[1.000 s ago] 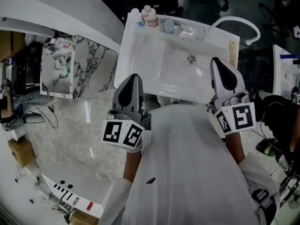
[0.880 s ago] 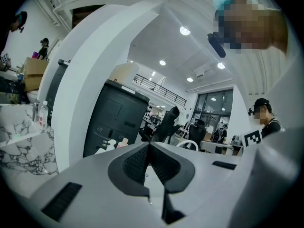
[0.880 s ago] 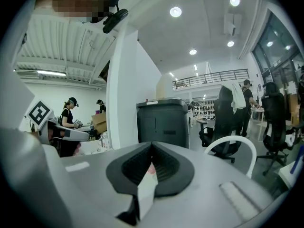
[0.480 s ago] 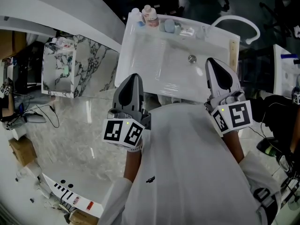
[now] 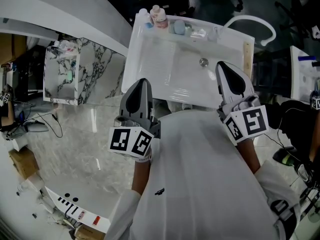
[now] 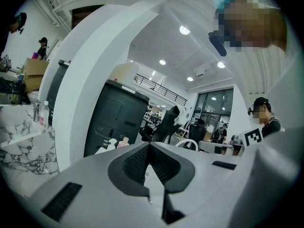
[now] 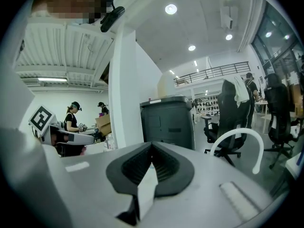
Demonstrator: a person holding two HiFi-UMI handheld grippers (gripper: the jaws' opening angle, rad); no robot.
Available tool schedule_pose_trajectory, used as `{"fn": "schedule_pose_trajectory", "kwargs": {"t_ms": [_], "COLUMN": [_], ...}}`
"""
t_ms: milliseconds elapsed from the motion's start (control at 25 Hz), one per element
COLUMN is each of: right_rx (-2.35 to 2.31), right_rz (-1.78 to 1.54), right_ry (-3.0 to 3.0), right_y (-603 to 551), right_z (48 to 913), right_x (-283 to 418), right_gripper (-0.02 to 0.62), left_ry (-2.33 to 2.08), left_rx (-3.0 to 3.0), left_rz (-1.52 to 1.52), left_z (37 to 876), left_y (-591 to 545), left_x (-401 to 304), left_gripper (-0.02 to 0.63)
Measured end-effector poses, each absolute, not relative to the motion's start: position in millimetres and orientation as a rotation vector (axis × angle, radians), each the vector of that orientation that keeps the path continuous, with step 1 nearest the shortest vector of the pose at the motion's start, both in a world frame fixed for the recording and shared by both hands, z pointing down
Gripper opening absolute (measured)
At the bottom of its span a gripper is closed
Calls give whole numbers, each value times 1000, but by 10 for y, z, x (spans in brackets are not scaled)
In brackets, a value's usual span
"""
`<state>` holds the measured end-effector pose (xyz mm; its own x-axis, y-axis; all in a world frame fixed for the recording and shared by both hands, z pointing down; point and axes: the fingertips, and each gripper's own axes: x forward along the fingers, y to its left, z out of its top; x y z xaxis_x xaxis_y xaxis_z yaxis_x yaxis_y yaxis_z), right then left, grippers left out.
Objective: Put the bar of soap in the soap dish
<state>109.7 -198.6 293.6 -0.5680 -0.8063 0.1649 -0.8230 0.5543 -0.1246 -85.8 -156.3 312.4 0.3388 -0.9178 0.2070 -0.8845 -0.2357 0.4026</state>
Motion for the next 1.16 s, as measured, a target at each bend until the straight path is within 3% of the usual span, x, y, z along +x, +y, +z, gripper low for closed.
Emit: {"fn": "schedule_pose_trajectory", "kwargs": {"t_ms": [1160], "right_rx": [1383], "right_rz": [291], "right_ry": [-2679], "right_y": [-2005], "right_z": [2968], "right_x": [1104], "right_gripper": [11], "left_ry": [-1573], "left_rx": [2155], "left_rz": [-103], "left_z": [3134], "left_y": [-1589], "left_x": [-822], "left_gripper": [0]}}
